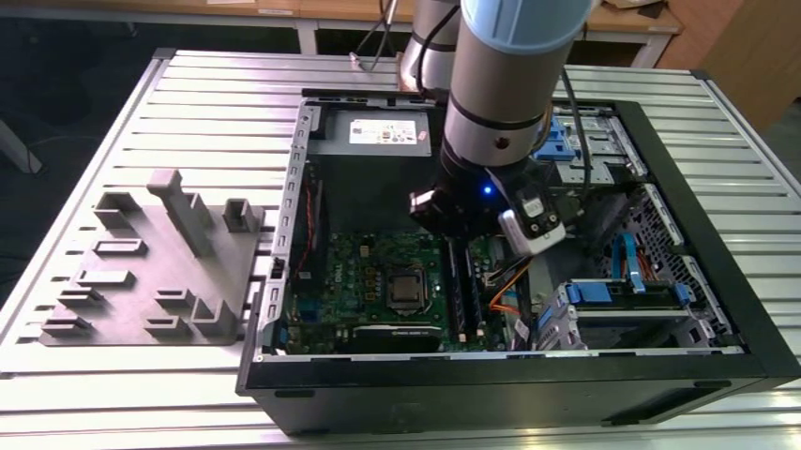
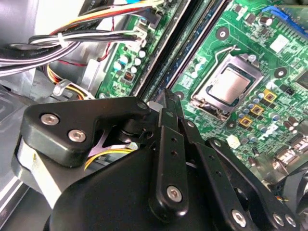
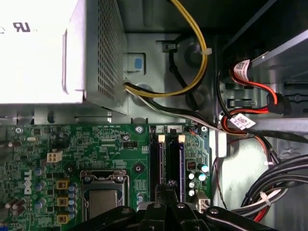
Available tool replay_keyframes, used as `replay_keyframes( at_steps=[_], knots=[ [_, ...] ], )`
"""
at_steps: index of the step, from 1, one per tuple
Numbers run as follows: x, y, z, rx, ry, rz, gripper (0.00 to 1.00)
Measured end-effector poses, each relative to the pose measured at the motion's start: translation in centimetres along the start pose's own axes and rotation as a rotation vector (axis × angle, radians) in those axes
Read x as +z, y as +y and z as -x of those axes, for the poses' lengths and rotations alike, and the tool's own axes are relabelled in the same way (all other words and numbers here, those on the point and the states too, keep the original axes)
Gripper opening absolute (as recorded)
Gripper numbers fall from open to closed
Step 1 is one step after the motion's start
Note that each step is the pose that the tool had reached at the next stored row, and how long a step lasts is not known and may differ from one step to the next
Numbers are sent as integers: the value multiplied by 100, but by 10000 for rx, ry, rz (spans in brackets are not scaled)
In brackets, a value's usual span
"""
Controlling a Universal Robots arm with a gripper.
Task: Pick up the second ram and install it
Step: 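Press down the second ram until it locks into place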
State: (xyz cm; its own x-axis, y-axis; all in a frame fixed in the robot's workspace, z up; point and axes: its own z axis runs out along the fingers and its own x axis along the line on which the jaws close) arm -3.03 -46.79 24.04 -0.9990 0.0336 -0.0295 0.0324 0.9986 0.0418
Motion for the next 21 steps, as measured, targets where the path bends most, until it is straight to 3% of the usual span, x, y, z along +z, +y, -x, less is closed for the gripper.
replay_keyframes(
  at_steps=[8, 21],
  knots=[
    [-1, -86, 3, 0, -1, 2, 7],
    [-5, -296, 10, 1, 0, 1, 7]
  ],
)
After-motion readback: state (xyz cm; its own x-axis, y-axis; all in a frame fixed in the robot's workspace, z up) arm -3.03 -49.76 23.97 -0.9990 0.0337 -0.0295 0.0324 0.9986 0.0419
